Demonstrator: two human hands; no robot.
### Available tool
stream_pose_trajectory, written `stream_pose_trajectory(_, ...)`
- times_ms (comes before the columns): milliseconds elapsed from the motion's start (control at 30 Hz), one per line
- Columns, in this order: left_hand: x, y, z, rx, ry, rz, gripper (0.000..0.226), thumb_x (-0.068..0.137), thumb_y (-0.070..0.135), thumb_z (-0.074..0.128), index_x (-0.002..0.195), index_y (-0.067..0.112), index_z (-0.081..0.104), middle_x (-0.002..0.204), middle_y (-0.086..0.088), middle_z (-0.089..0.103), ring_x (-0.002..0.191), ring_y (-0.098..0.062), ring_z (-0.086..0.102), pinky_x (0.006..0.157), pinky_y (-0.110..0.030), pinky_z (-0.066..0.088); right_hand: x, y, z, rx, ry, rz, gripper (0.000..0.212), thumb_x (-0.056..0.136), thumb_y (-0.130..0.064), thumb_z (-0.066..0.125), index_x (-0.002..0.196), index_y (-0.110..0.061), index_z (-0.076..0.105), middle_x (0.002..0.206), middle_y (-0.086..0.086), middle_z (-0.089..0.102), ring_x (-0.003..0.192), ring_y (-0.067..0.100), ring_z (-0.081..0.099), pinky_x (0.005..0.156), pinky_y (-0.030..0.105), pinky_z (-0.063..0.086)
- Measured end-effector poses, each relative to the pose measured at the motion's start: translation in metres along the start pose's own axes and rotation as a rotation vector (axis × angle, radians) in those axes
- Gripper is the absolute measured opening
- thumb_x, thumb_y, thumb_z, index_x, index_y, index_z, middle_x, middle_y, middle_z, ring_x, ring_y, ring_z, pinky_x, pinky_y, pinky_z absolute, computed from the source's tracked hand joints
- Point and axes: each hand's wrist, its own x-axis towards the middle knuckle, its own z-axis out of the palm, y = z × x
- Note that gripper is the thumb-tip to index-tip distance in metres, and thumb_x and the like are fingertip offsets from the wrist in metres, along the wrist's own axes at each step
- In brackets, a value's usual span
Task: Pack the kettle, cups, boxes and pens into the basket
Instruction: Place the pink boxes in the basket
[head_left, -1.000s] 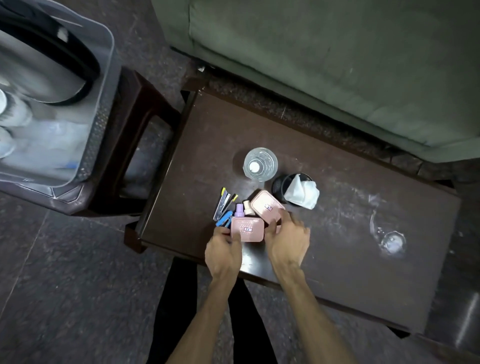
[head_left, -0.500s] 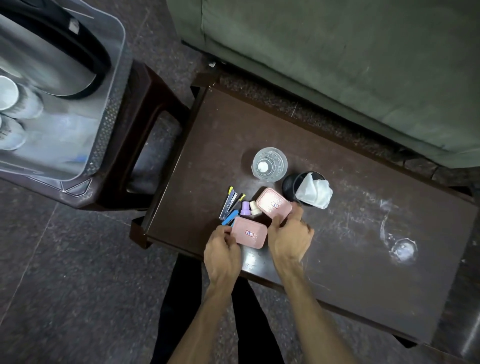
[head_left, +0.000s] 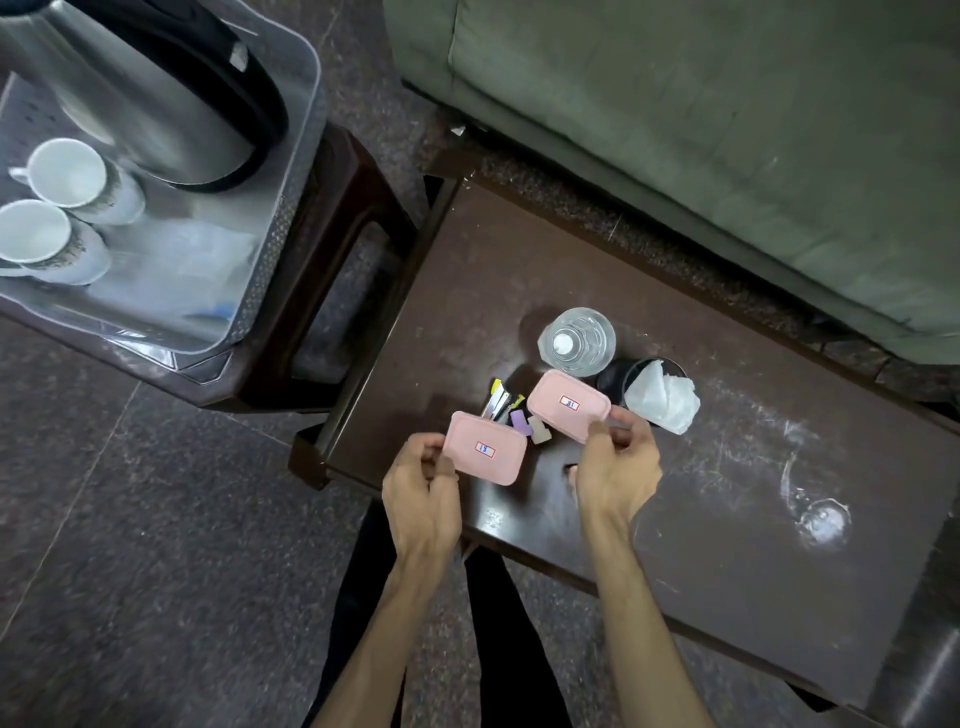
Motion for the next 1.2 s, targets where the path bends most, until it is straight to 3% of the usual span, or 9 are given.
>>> stream_pose_trajectory(133, 0.021, 0.017, -0.035, -0.107, 0.123, -0.001, 0.02, 0.08, 0.018, 0.057, 0.093, 0.022, 0.072, 0.083, 0.005, 0.073, 0.075, -0.021, 0.071, 0.077, -0.047, 0.061, -0.034, -0.031, 0.014, 0.139, -0.05, -0.074, 0.018, 0.09, -0.009, 0.069, 0.103, -0.021, 0.072, 0.079, -0.015, 0.069, 0.068, -0.011, 0.064, 0.069, 0.009, 0.047)
stream_pose_trajectory(233, 0.042, 0.033, -0.073, -0.117, 0.243, 0.048, 0.021, 0.081, 0.02, 0.058, 0.095, 0.022, 0.073, 0.085, 0.009, 0.073, 0.079, -0.007, 0.068, 0.08, -0.042, 0.059, -0.063, -0.067, 0.04, 0.216, -0.176, -0.125, 0.017, 0.089, -0.007, 0.069, 0.101, -0.019, 0.072, 0.085, -0.003, 0.074, 0.078, 0.011, 0.07, 0.078, 0.035, 0.056)
stream_pose_trajectory(300, 0.062, 0.042, -0.105, -0.128, 0.301, 0.08, 0.023, 0.082, 0.018, 0.058, 0.098, 0.02, 0.074, 0.087, 0.005, 0.074, 0.083, -0.014, 0.07, 0.084, -0.045, 0.059, -0.087, -0.095, 0.063, 0.258, -0.274, -0.181, 0.017, 0.088, -0.008, 0.069, 0.1, -0.02, 0.07, 0.088, 0.005, 0.076, 0.082, 0.025, 0.072, 0.08, 0.045, 0.059)
stream_pose_trajectory(400, 0.093, 0.056, -0.15, -0.062, 0.375, 0.126, 0.023, 0.081, 0.016, 0.058, 0.098, 0.019, 0.074, 0.089, -0.002, 0.075, 0.088, -0.031, 0.069, 0.09, -0.057, 0.055, -0.117, -0.137, 0.096, 0.225, -0.426, -0.301, 0.024, 0.087, -0.016, 0.067, 0.11, -0.024, 0.066, 0.084, 0.008, 0.075, 0.081, 0.027, 0.074, 0.078, 0.041, 0.058)
stream_pose_trajectory(567, 0.147, 0.075, -0.228, 0.095, 0.486, 0.219, 0.029, 0.079, 0.025, 0.055, 0.099, 0.016, 0.074, 0.086, 0.001, 0.071, 0.081, -0.012, 0.056, 0.096, -0.06, 0.047, -0.166, -0.2, 0.161, 0.062, -0.575, -0.525, 0.031, 0.087, -0.02, 0.066, 0.116, -0.026, 0.069, 0.074, -0.005, 0.07, 0.073, 0.013, 0.071, 0.077, 0.03, 0.053)
stream_pose_trajectory(667, 0.181, 0.079, -0.26, 0.255, 0.456, 0.247, 0.037, 0.078, 0.024, 0.052, 0.101, 0.011, 0.077, 0.091, -0.011, 0.077, 0.087, -0.032, 0.068, 0.101, -0.056, 0.045, -0.188, -0.223, 0.195, -0.084, -0.561, -0.66, 0.027, 0.085, -0.022, 0.067, 0.112, -0.025, 0.069, 0.068, -0.013, 0.066, 0.07, 0.012, 0.065, 0.074, 0.027, 0.046)
stream_pose_trajectory(867, 0.218, 0.07, -0.264, 0.776, 0.304, 0.204, 0.05, 0.066, 0.03, 0.041, 0.097, 0.011, 0.075, 0.089, -0.019, 0.076, 0.097, -0.037, 0.063, 0.09, -0.044, 0.027, -0.193, -0.216, 0.232, -0.732, -0.495, -0.945, 0.031, 0.089, -0.029, 0.063, 0.114, -0.013, 0.068, 0.108, 0.014, 0.073, 0.099, 0.04, 0.071, 0.077, 0.038, 0.052)
stream_pose_trajectory(1033, 0.227, 0.062, -0.263, 0.872, 0.265, 0.187, 0.044, 0.072, 0.032, 0.041, 0.088, 0.01, 0.075, 0.085, -0.018, 0.074, 0.101, -0.037, 0.061, 0.091, -0.045, 0.023, -0.189, -0.212, 0.237, -0.749, -0.456, -1.006, 0.035, 0.083, -0.024, 0.067, 0.118, -0.016, 0.069, 0.112, 0.009, 0.068, 0.1, 0.036, 0.069, 0.082, 0.039, 0.053)
stream_pose_trajectory(1200, 0.223, 0.059, -0.259, 0.95, 0.186, 0.222, 0.046, 0.08, 0.039, 0.038, 0.084, 0.014, 0.077, 0.093, -0.01, 0.075, 0.102, -0.035, 0.054, 0.092, -0.045, 0.023, -0.193, -0.214, 0.242, -0.719, -0.471, -1.165, 0.047, 0.082, -0.033, 0.071, 0.128, -0.026, 0.071, 0.134, 0.003, 0.058, 0.124, 0.027, 0.051, 0.105, 0.039, 0.034)
